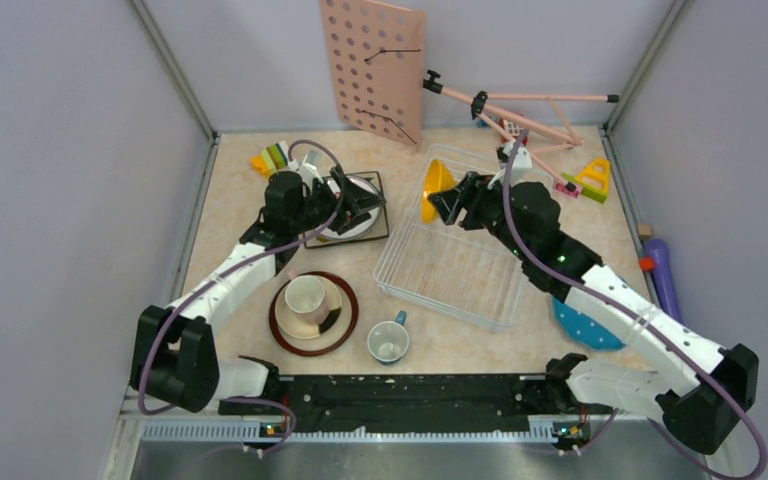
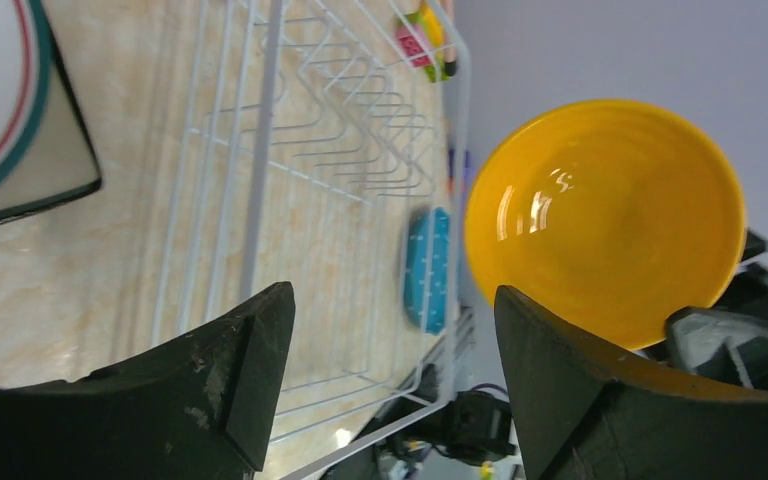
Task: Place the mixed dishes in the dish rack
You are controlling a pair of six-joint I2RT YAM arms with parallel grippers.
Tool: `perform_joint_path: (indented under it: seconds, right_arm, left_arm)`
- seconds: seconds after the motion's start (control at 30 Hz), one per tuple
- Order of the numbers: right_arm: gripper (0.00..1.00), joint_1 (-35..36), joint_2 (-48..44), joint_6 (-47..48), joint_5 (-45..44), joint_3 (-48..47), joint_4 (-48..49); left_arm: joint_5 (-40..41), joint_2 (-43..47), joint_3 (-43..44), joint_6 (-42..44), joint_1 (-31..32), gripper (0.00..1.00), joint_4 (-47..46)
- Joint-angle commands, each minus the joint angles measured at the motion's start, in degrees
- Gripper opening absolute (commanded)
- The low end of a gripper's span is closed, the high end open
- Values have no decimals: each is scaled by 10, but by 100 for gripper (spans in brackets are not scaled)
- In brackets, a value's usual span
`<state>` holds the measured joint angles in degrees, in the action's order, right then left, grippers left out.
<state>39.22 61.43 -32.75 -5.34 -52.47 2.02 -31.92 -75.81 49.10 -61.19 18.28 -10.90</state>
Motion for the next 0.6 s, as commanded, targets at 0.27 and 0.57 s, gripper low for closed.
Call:
perform_joint_path:
  seconds: [0.27,0.57]
  right_arm:
    - [0,5,36,114,-75,-171,-456]
    - [0,37,119,81,-148,-213,-608]
  left_arm:
    - [83,69,34,233,4,78,200]
    - [84,60,12,267,29,77,202]
